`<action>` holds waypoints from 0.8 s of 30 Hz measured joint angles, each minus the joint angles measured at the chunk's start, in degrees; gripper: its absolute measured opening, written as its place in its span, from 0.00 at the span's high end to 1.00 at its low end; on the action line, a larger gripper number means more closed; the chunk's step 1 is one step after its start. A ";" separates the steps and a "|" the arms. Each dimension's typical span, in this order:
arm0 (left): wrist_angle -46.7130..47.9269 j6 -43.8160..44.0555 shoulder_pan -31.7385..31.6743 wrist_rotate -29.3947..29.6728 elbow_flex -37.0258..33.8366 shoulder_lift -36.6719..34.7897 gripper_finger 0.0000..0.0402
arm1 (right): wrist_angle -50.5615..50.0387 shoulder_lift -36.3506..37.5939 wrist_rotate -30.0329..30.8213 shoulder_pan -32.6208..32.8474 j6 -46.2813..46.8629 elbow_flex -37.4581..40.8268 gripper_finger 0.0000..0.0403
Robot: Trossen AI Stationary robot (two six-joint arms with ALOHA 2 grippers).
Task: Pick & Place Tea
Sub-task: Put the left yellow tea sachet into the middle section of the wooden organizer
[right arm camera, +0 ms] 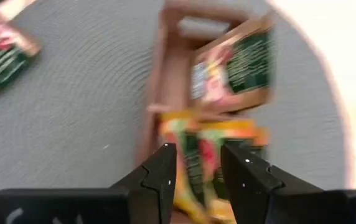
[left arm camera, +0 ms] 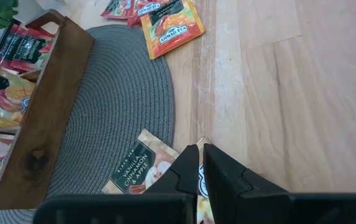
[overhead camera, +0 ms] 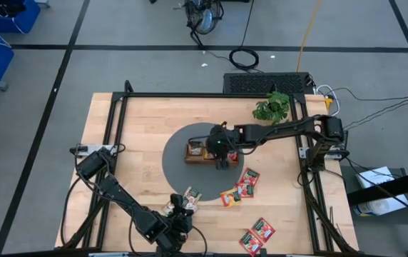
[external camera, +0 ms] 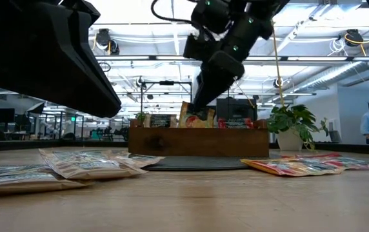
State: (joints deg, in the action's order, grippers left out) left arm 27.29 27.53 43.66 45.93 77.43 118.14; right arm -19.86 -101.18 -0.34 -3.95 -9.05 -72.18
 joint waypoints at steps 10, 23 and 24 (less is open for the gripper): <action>-0.06 -0.02 0.00 -0.02 0.00 0.01 0.92 | 1.26 0.00 -1.59 -0.17 0.22 1.73 0.90; -0.05 -0.81 -0.31 0.02 -0.02 0.01 0.92 | -10.57 0.00 -3.96 -0.41 -1.34 -7.20 1.00; -0.04 -0.81 -0.31 0.02 -0.02 0.01 0.92 | -10.61 0.00 -3.98 -0.51 -1.42 -7.28 1.00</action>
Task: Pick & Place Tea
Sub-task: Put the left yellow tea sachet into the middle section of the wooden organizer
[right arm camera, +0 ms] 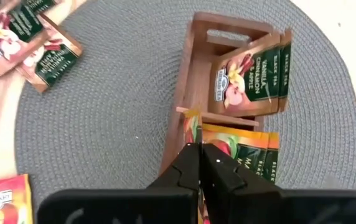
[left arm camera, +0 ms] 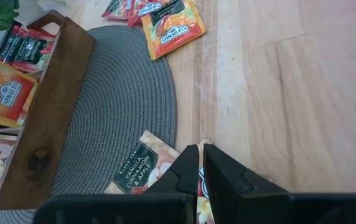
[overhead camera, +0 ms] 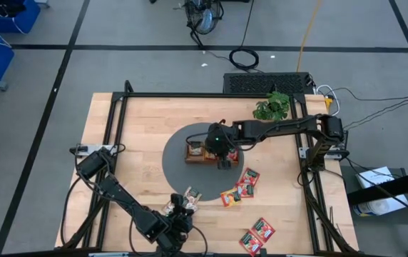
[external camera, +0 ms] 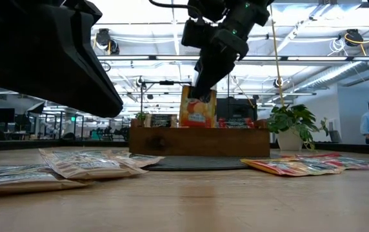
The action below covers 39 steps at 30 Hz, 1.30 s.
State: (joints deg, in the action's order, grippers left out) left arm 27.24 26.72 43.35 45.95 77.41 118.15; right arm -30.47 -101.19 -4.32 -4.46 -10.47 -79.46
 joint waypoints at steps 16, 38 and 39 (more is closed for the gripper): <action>0.94 -0.25 0.00 0.00 -0.02 0.00 0.92 | -2.01 -8.42 2.81 -0.49 -3.34 -3.67 1.00; 2.79 2.55 0.33 0.04 -0.02 0.00 0.92 | 1.00 -7.82 6.03 -0.45 -0.71 -3.61 0.67; 2.79 2.59 0.33 0.03 -0.02 0.00 0.92 | 0.83 -7.82 6.03 -0.45 -0.71 -3.61 0.67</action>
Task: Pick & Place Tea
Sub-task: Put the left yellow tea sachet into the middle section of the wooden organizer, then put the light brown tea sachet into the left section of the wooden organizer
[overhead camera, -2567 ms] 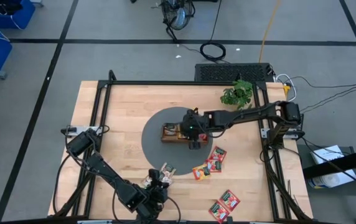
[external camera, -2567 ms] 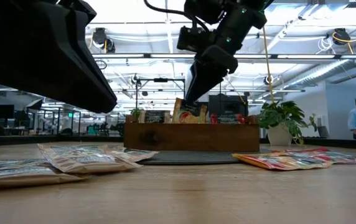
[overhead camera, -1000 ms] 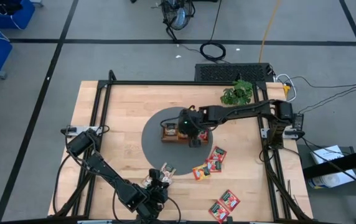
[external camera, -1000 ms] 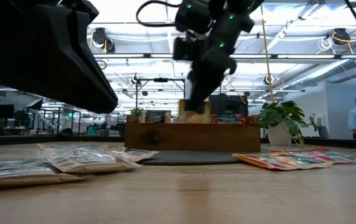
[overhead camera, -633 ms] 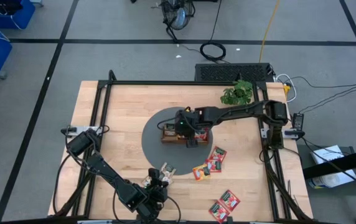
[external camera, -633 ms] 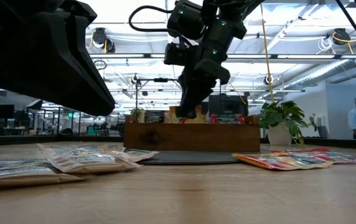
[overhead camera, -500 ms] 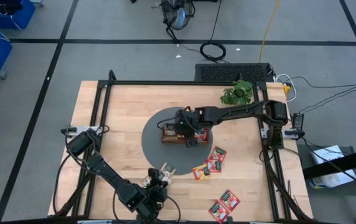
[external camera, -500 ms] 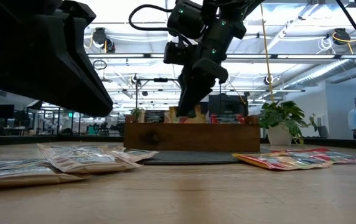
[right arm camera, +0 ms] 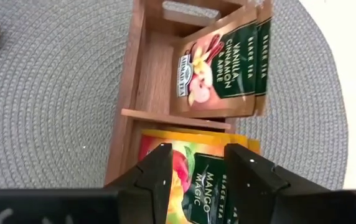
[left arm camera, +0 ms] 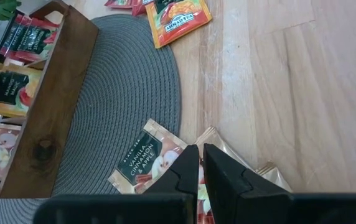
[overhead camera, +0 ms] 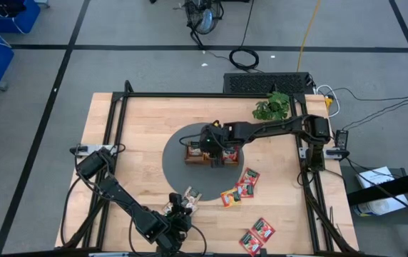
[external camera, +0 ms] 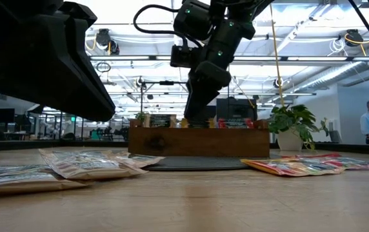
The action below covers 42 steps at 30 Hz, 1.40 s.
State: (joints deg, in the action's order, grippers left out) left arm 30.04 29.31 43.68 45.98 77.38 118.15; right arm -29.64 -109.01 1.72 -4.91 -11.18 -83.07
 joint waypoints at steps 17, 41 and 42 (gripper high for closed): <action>9.04 4.77 2.64 -0.04 0.02 -0.07 0.92 | 18.54 10.68 11.37 9.95 -0.06 12.97 0.79; 8.91 20.10 -0.03 -6.26 0.50 -3.15 0.92 | 76.90 12.22 -2.28 31.03 4.08 45.58 1.00; 10.35 22.32 -0.80 -9.13 0.50 -3.17 0.92 | 77.06 10.08 -2.79 31.02 4.47 43.84 1.00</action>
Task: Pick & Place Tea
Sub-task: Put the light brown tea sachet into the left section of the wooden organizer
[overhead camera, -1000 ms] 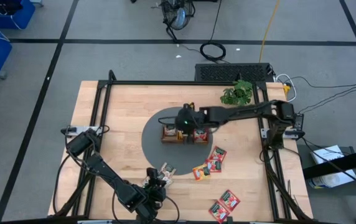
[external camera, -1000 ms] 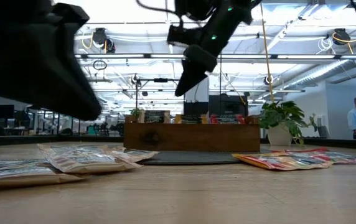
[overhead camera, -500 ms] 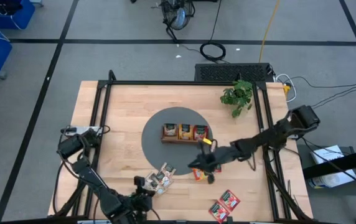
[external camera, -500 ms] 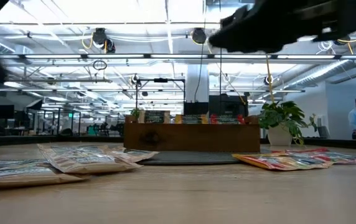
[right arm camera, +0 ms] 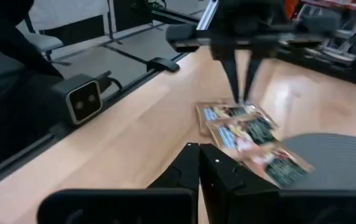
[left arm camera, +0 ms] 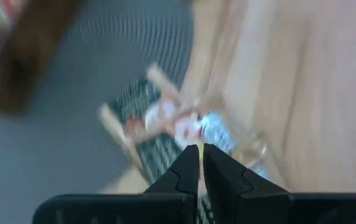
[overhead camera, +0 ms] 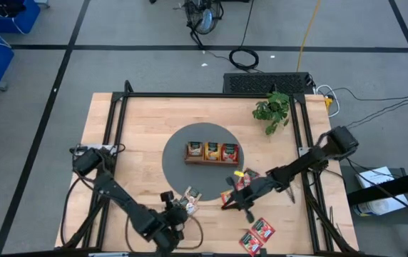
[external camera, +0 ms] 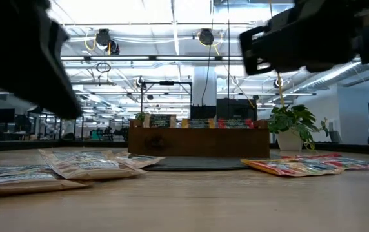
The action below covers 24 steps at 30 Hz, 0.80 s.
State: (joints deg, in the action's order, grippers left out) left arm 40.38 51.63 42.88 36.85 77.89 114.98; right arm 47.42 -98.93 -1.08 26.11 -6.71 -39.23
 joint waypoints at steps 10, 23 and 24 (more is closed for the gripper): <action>26.87 17.19 2.23 0.01 -0.17 -9.52 0.92 | -4.46 -12.81 -1.96 -2.67 -6.32 -13.55 1.00; 15.93 23.00 3.07 -2.98 -13.18 -18.33 0.92 | -4.06 -12.88 -11.01 -4.93 -8.02 -13.96 1.00; 13.35 21.29 2.48 -4.57 -14.22 -18.36 0.92 | -4.36 -12.88 -11.00 -4.67 -9.82 -13.96 1.00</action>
State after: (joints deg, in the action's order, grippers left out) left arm 53.73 72.92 45.36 32.28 63.67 96.62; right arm 43.06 -111.81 -12.08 21.44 -16.54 -53.19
